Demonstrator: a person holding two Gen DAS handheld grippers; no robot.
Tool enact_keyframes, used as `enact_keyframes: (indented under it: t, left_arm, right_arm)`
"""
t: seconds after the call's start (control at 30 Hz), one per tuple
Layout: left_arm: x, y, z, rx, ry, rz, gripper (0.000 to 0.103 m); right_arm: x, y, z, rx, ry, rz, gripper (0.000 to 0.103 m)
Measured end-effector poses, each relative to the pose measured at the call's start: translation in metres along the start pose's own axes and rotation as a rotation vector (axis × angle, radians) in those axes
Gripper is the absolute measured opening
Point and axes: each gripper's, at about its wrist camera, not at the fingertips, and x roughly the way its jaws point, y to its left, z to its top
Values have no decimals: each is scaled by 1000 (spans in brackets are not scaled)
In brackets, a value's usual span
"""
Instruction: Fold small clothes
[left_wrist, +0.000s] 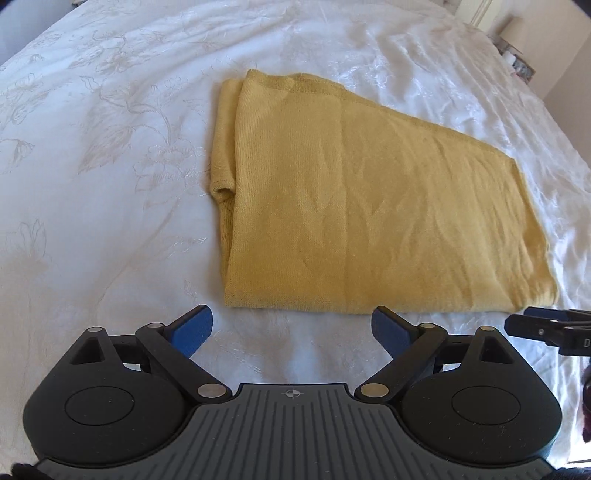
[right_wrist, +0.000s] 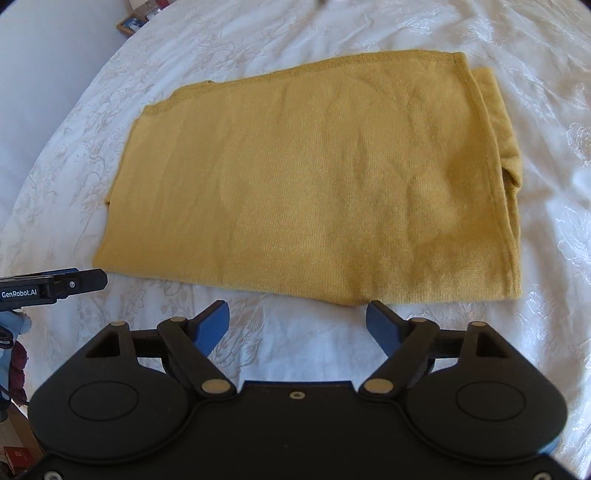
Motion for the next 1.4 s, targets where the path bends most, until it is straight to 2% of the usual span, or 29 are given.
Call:
enact_keyframes:
  t: [0.23,0.37,0.6,0.9,1.07,1.27,1.4]
  left_arm:
    - [-4,-48,34,-27,-62,-5,94]
    - [-2,-79,53,8,-86,-8,94]
    - [19,-114,81,70,-70,15,94]
    - [60,-112,109,73,-7,105,94]
    - [84,-105,120,47,30,109,94]
    - [114,-105,123,67,99,115,95]
    - [126,-102,123,55,114,113,103]
  right_arm:
    - [-33,-40,13,59,-91,37,103]
    - [-45,-63,23,92,-131,54,103]
    - [-51,-108,45,144,-165,66,103]
    - [-31,-151,70,225,-134,99,103]
    - [-13,-160,81,224,-96,133,103]
    - [9,-168,88,244,-49,191,103]
    - [21,-171,94,247,-23,222,103]
